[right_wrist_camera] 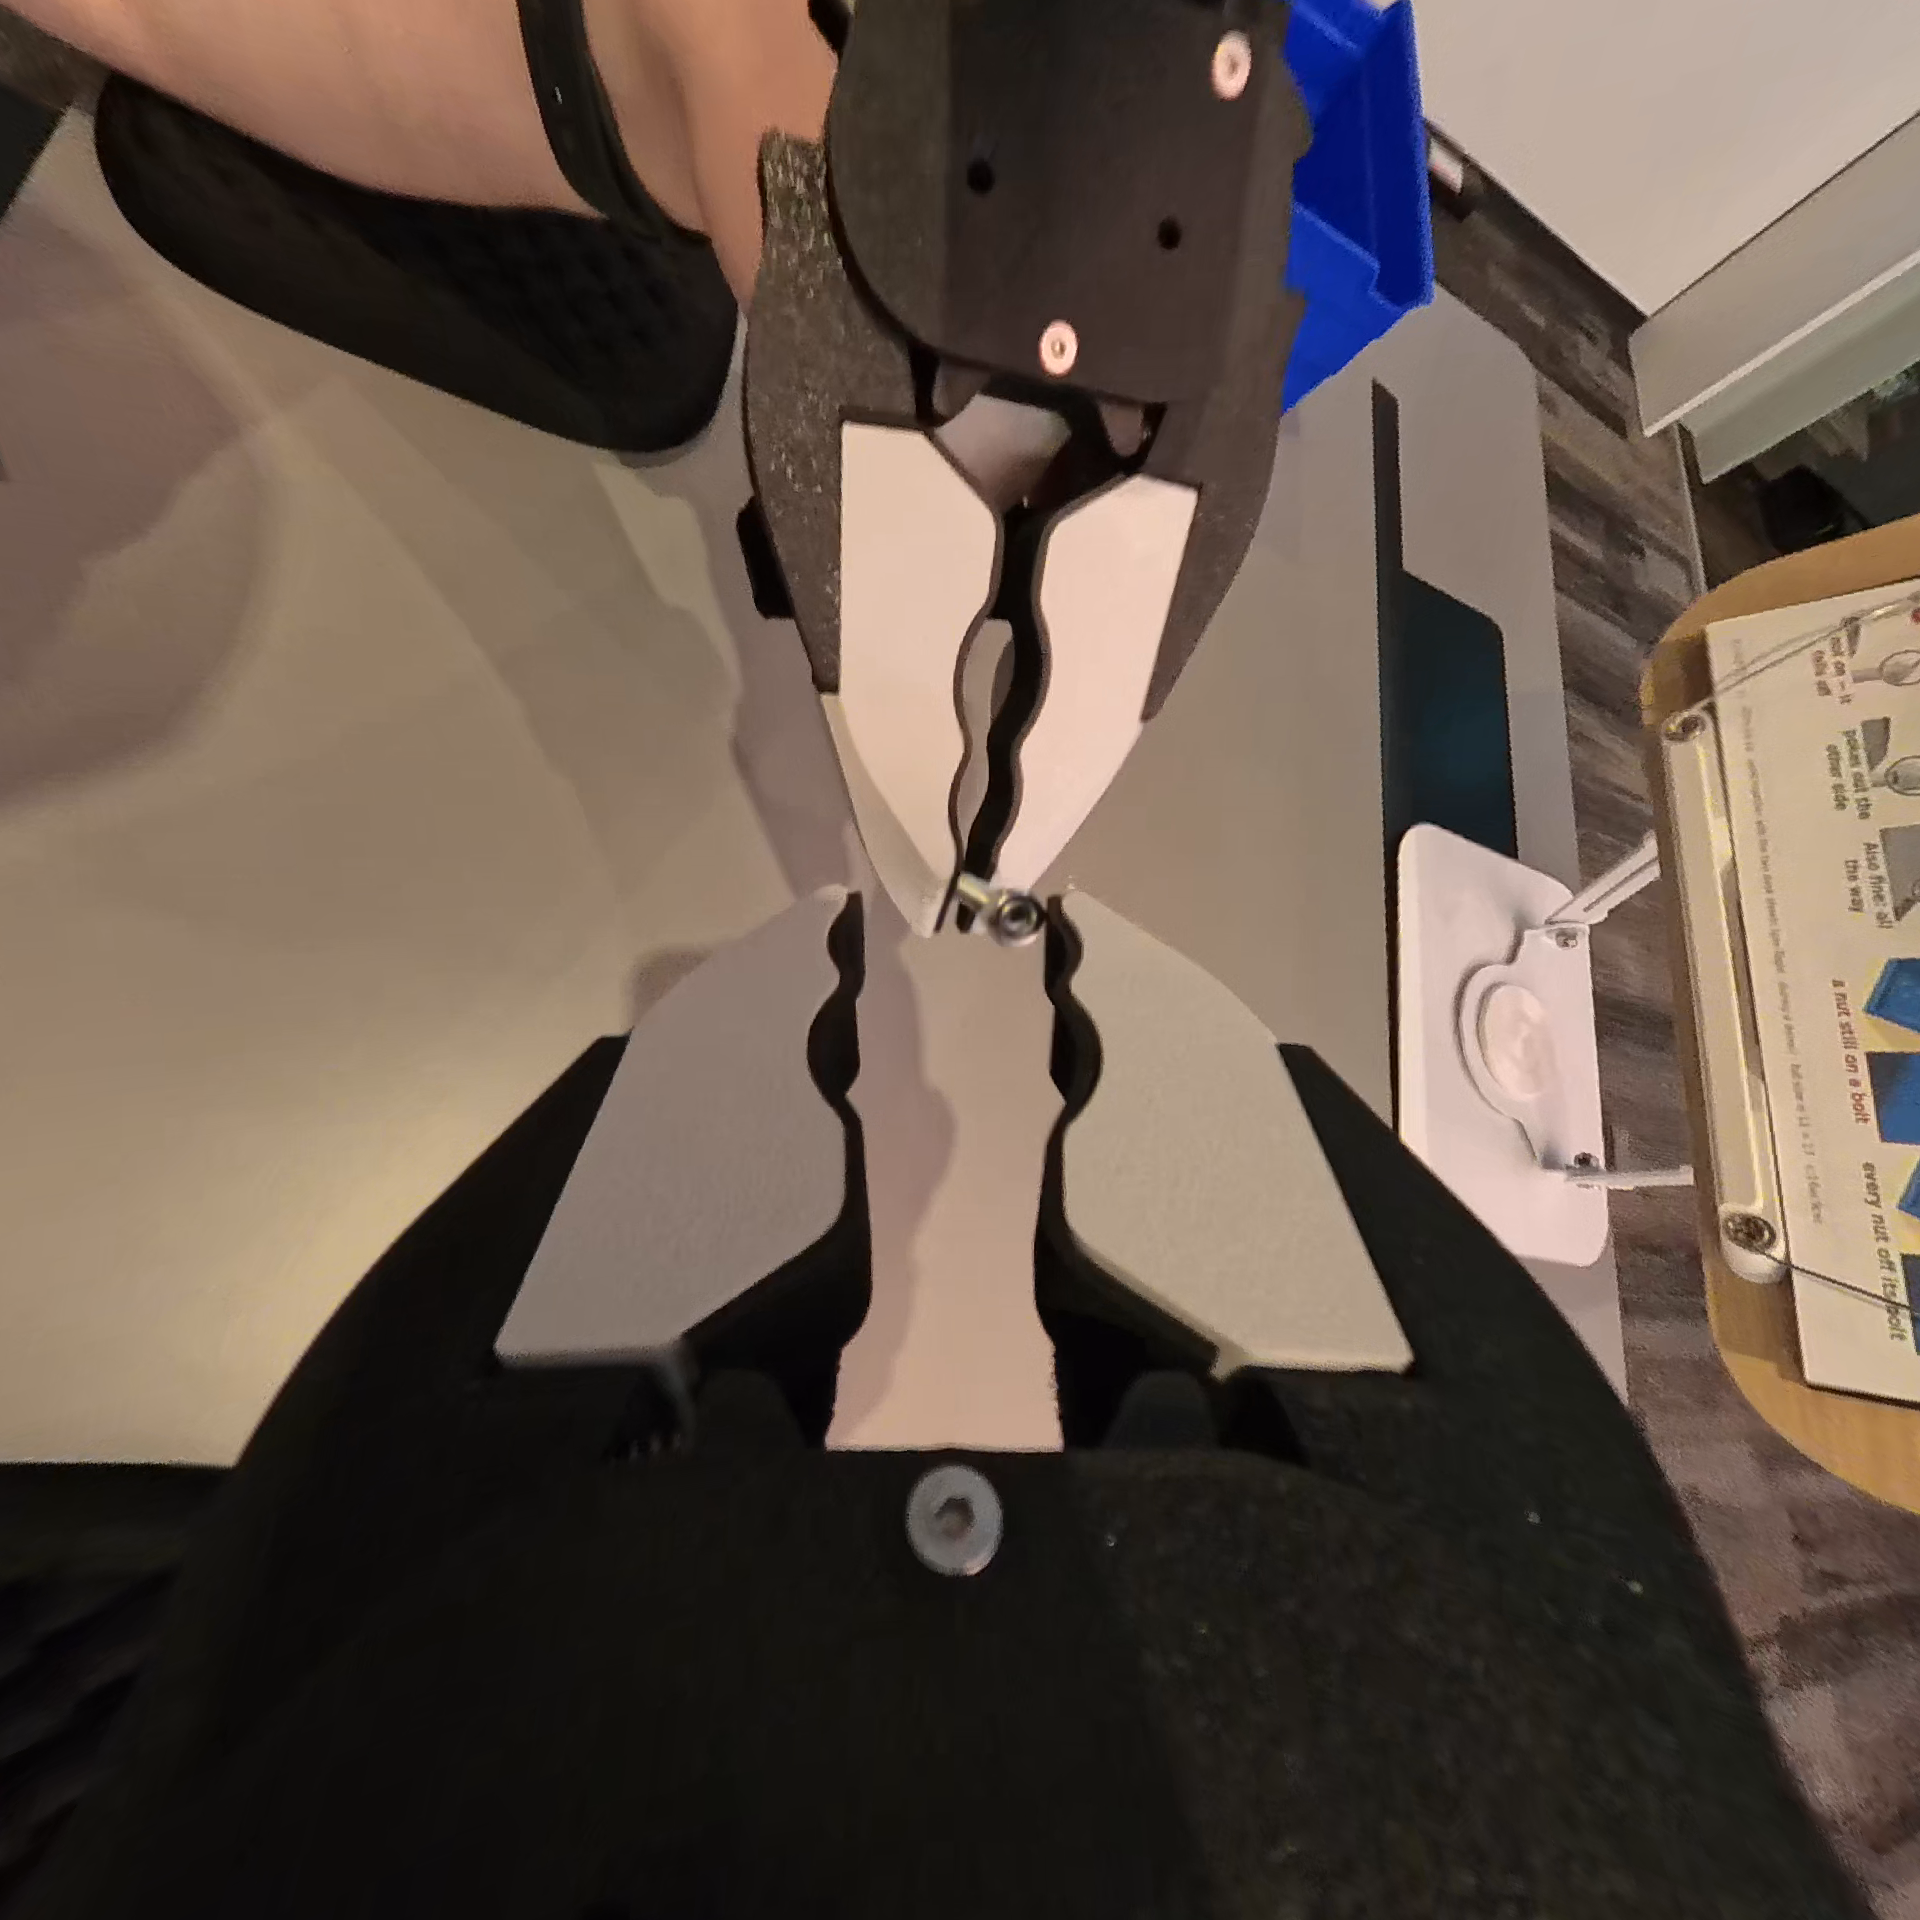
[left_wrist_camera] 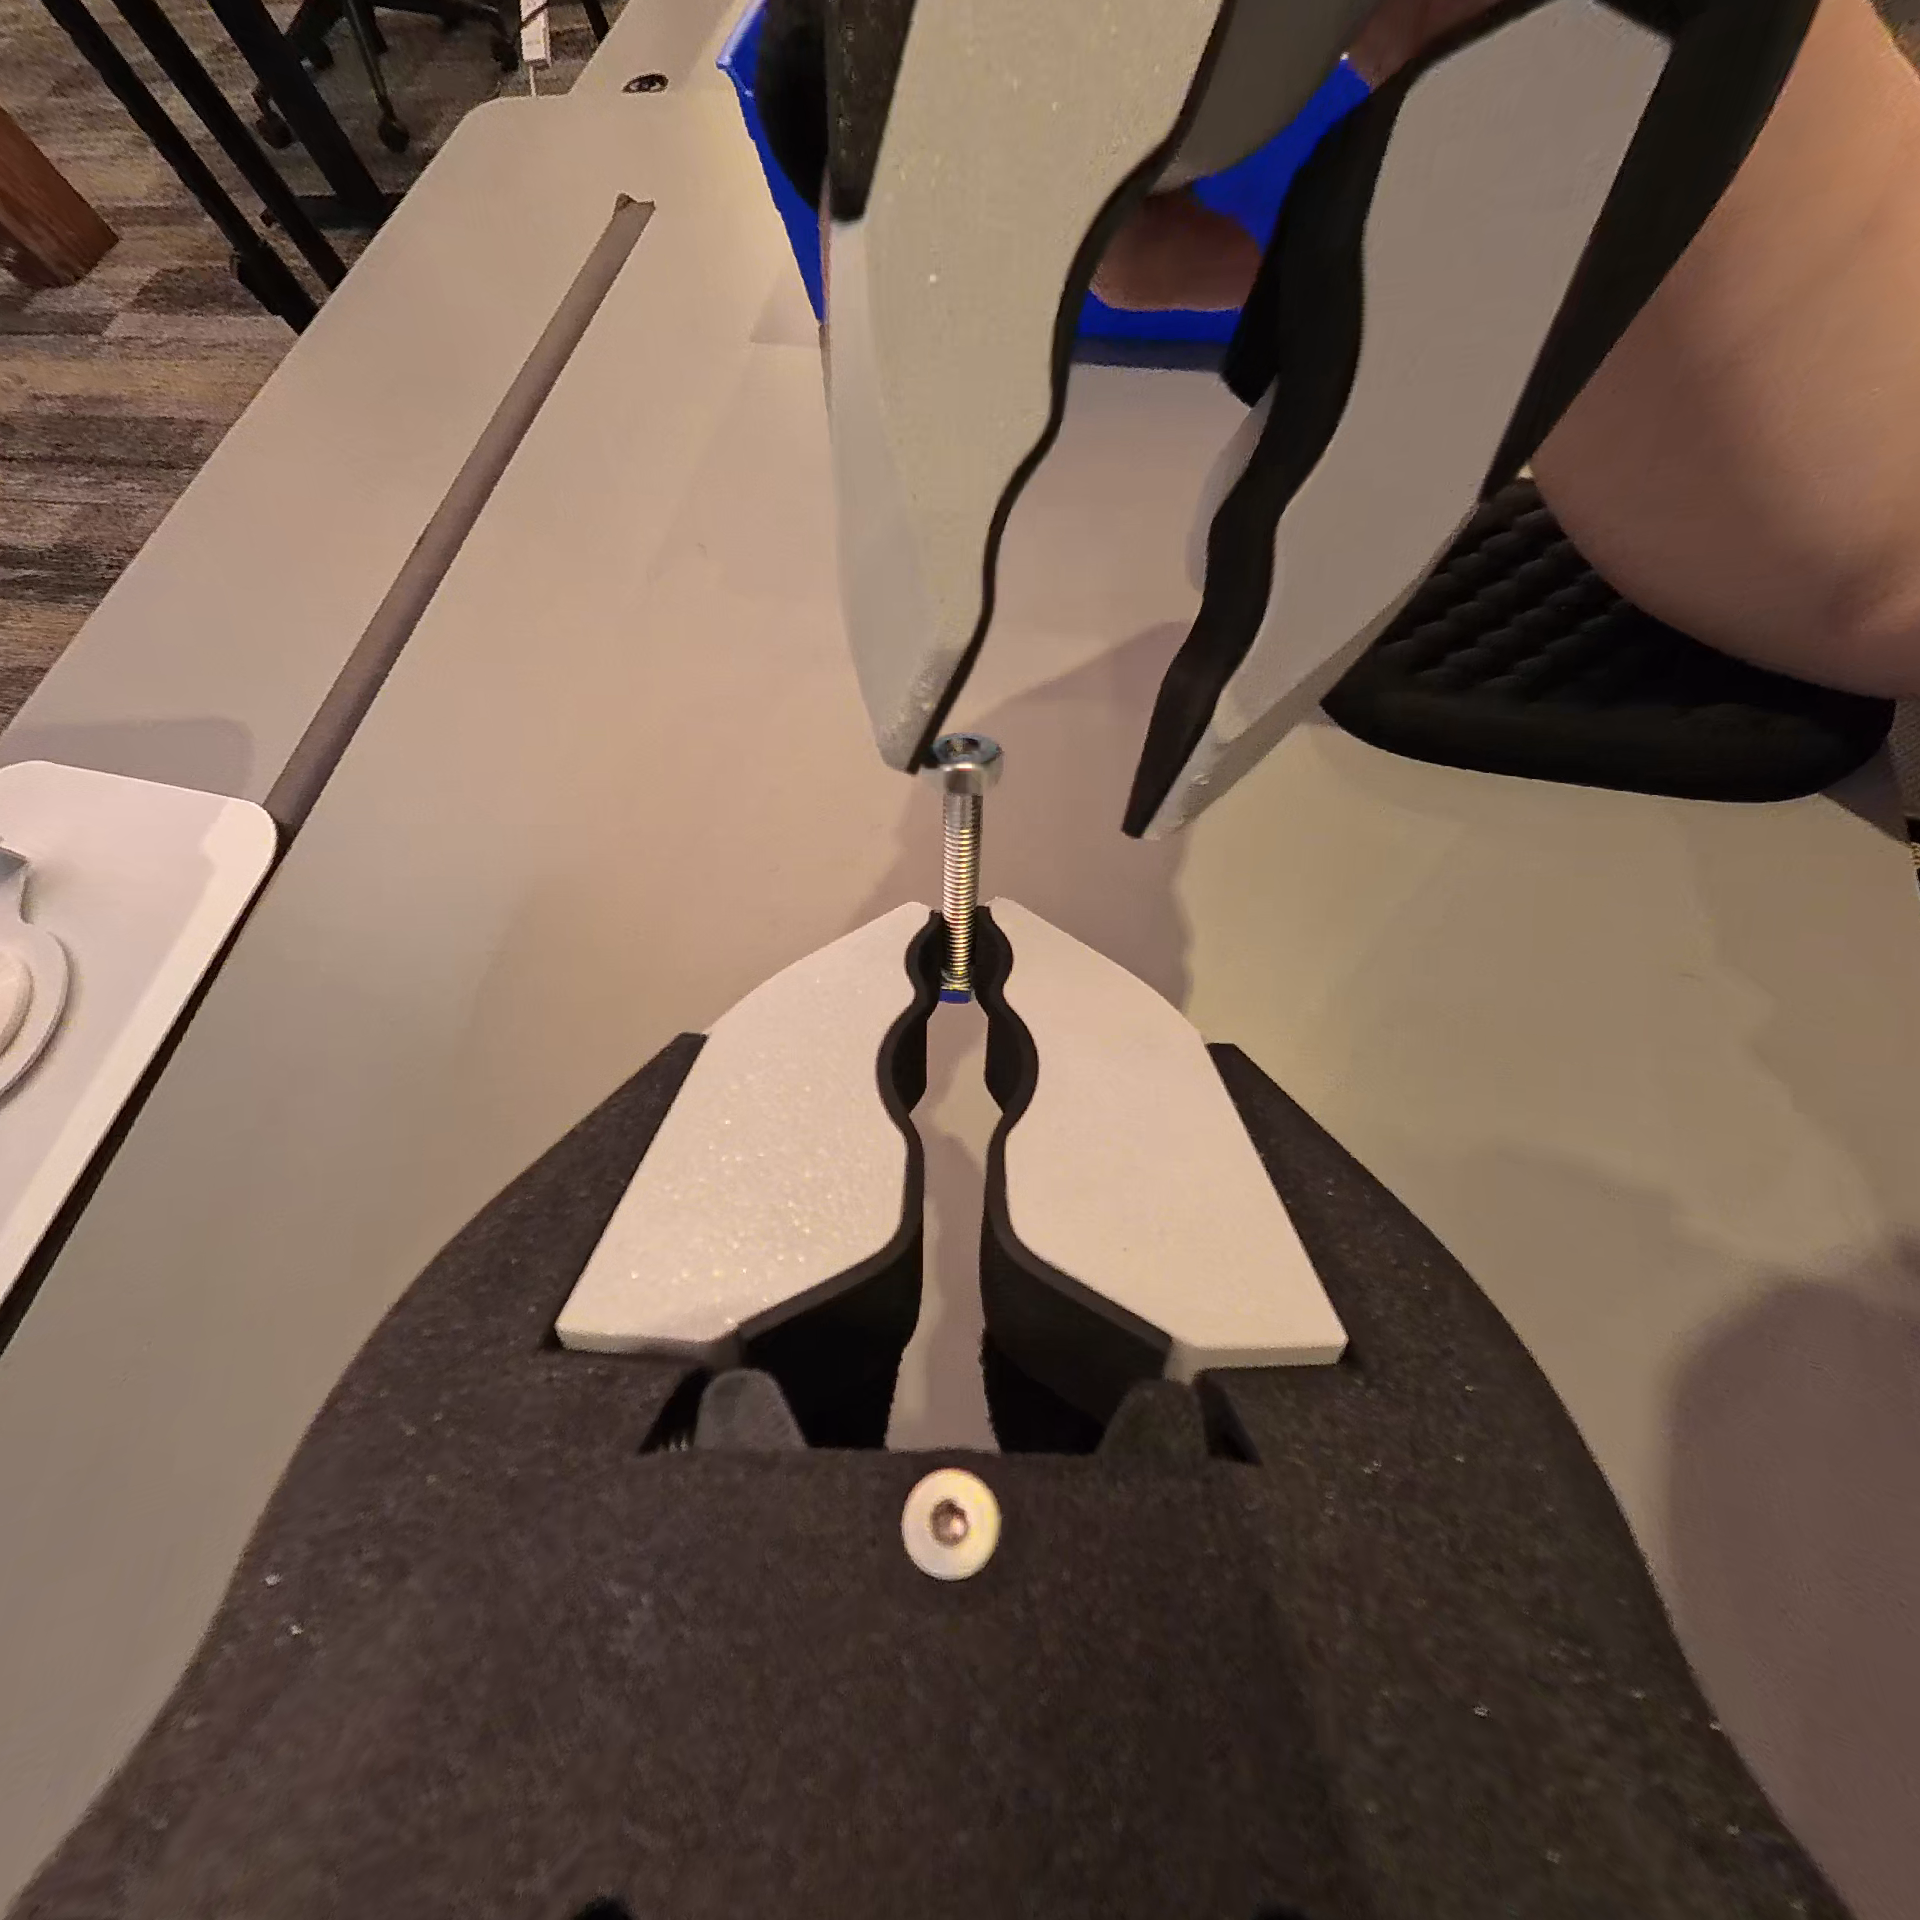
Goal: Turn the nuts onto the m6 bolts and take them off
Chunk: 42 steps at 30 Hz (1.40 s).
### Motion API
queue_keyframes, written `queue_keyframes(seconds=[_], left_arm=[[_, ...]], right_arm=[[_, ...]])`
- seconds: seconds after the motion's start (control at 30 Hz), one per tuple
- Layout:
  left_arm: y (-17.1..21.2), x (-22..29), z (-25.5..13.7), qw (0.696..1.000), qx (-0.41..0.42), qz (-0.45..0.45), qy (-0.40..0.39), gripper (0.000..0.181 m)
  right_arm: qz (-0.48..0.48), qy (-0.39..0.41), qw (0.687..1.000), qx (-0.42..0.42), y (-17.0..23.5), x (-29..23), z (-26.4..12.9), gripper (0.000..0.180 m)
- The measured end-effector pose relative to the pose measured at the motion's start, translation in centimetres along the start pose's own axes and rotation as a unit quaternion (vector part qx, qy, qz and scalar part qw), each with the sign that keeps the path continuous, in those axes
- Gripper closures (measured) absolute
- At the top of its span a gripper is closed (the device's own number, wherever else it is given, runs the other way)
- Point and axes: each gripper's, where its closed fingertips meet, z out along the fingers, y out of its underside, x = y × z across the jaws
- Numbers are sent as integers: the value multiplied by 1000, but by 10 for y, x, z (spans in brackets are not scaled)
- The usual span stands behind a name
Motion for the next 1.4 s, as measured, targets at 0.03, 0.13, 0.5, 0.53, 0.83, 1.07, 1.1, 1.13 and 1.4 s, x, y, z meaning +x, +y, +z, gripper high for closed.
queue_keyframes(seconds=[0.03, 0.13, 0.5, 0.53, 0.83, 1.07, 1.1, 1.13, 1.4], left_arm=[[0, -1, -1, 1000, 0, 0, -2, 176], [0, -2, -2, 1000, 3, -4, -3, 176], [1, -3, -1, 1000, 0, -3, -6, 176], [0, -3, -2, 1000, 1, -3, -5, 176], [-1, -4, -4, 1000, 3, 0, -9, 176], [-3, -4, -4, 1000, 7, -1, -8, 176], [-2, -4, -4, 1000, 7, -1, -9, 176], [-2, -5, -4, 1000, 5, 0, -11, 176], [-3, -5, -5, 1000, 10, -3, -10, 176]], right_arm=[[1, 1, 1000, -9, 4, 0, -1, 148], [20, -9, 1000, -11, 8, -1, -5, 154], [22, -15, 999, -23, 11, -3, -2, 154], [24, -12, 999, -18, 10, -1, -4, 154], [7, 6, 1000, -16, 3, 1, 0, 146], [4, 16, 1000, 19, -10, 5, -2, 146], [-3, 14, 1000, 14, -9, 3, 0, 146], [-5, 13, 1000, 4, -6, 2, 2, 144], [10, 20, 1000, 14, -6, 7, -3, 146]])
